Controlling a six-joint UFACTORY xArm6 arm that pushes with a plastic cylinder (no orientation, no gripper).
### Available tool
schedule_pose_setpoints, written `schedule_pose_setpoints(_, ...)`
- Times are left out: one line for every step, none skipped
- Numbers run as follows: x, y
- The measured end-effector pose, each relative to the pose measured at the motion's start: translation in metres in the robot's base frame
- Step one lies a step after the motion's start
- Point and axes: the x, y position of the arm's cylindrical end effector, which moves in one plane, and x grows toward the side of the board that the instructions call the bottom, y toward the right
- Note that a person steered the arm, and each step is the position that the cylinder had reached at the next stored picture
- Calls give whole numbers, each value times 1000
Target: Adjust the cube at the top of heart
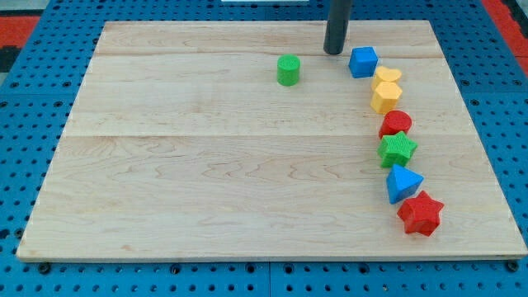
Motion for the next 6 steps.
schedule_pose_setpoints(14,24)
schedule_pose_setpoints(14,25)
schedule_pose_setpoints(14,30)
schedule_pose_setpoints(15,43)
schedule_pose_setpoints(29,19)
schedule_pose_setpoints(89,-19)
